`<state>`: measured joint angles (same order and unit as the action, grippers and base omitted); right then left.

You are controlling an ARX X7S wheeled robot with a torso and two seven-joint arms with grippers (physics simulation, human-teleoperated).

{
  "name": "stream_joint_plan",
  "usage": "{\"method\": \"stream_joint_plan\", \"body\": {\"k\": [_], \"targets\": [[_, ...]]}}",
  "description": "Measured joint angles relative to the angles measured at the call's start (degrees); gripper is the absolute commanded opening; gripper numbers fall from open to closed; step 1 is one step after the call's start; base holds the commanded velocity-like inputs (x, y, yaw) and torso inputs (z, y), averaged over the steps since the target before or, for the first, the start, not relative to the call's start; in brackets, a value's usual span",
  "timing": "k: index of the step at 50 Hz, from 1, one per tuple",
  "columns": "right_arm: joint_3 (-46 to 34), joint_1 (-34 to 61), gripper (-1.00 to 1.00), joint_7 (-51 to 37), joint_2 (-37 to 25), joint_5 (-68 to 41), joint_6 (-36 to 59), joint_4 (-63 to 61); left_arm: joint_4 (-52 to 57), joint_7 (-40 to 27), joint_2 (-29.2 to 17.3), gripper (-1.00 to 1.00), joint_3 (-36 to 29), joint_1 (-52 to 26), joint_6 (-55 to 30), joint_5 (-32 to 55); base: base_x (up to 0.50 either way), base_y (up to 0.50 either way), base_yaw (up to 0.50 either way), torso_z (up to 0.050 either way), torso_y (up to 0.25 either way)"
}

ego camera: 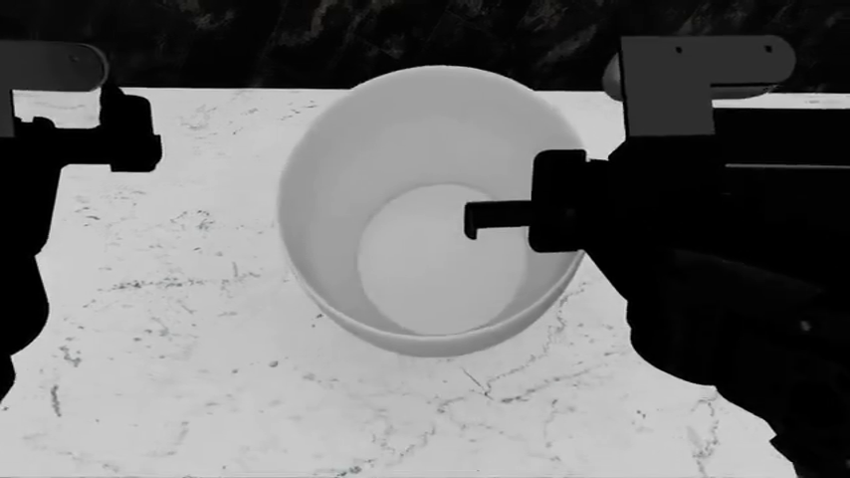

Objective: Move the fresh-baked cupcake off the tray onto the counter, and place the bowl used for mixing into the sink.

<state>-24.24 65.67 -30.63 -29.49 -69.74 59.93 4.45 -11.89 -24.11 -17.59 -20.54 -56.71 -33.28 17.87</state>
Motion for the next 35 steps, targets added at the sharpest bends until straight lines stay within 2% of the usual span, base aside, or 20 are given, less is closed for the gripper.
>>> {"method": "stream_joint_plan", "body": {"k": [35], "targets": [[1.1,-0.8,-1.00,-1.1,-0.9,0.5,-2.1,-0.1,0.2,-0.1,0.0,1.00,-0.6,0.2,0.2,0.4,0.00,-0.50,0.00,0.000,0.000]]}}
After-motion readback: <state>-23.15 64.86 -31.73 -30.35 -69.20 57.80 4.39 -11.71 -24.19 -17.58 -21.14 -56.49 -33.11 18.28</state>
